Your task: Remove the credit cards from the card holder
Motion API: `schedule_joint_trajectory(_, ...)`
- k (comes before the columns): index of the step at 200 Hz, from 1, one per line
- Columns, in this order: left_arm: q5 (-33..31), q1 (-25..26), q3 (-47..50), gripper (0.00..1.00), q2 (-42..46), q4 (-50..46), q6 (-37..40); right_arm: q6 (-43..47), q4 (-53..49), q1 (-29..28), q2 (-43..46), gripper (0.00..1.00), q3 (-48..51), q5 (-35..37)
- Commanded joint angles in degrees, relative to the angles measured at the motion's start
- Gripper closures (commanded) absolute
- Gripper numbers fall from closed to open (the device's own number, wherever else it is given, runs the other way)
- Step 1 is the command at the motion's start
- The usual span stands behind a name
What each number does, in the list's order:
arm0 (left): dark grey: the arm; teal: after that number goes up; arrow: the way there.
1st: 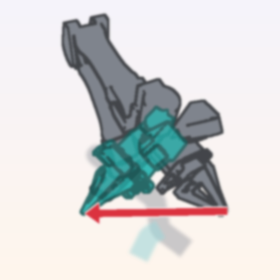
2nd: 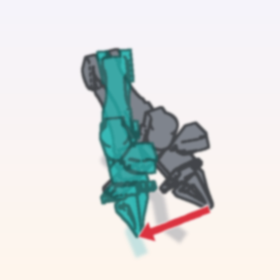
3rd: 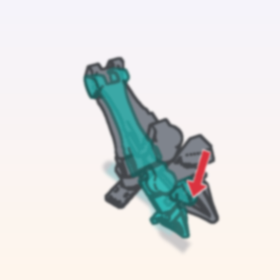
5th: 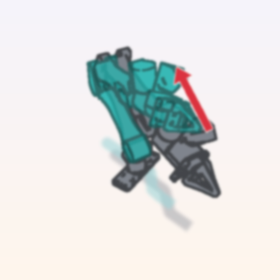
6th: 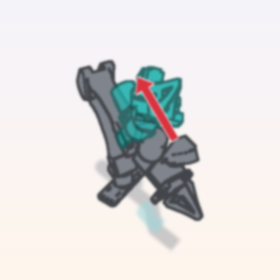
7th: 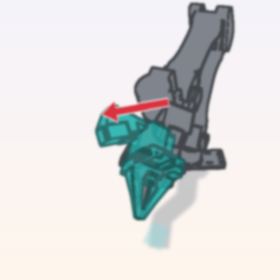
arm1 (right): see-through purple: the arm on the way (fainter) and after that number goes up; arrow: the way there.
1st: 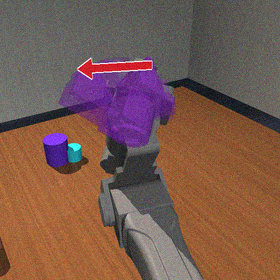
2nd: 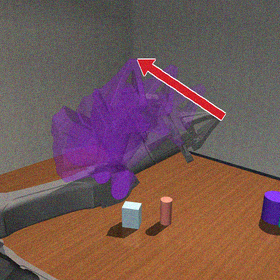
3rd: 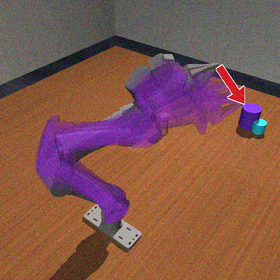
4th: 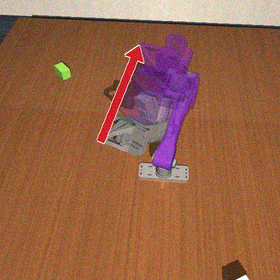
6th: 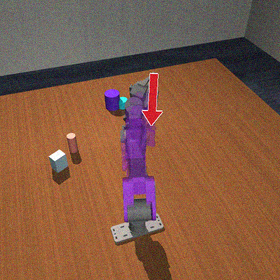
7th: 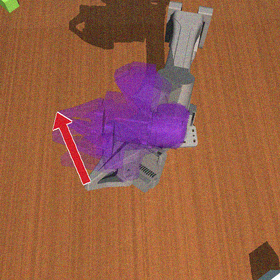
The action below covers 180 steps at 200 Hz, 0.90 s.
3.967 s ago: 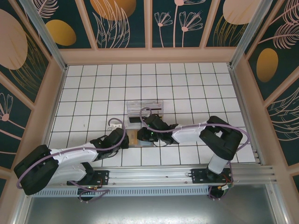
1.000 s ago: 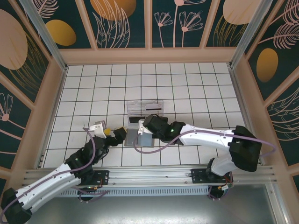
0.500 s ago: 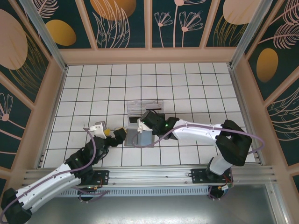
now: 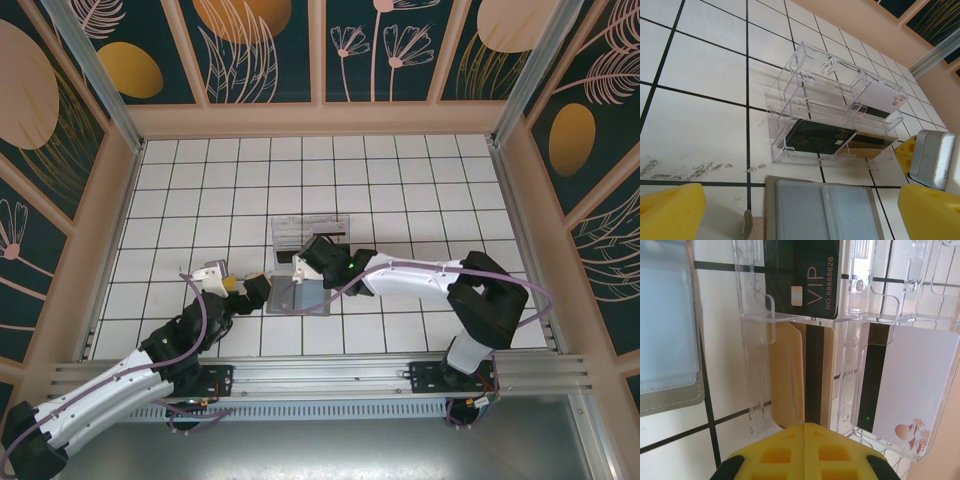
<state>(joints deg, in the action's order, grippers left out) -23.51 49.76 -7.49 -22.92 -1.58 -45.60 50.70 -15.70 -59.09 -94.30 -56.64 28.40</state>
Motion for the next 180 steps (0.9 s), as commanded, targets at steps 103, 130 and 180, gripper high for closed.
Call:
schedule_joint_trajectory(103, -1.5, -0.1, 0.6, 0.01, -0.1, -0.1, 1.2, -5.9, 4.5, 2.0, -5.8, 0.75, -3.6, 3.2)
schedule_joint_trajectory(130, -1.5, -0.1, 0.5, 0.01, -0.1, -0.2, 1.2, -6.8, 5.4, 2.4, -5.6, 0.74, -3.7, 5.2)
schedule_joint_trajectory(180, -1.6, -0.1, 0.6, 0.01, -0.2, -0.1, 1.2, -9.8, 6.0, 4.0, -3.2, 0.67, -3.5, 5.7)
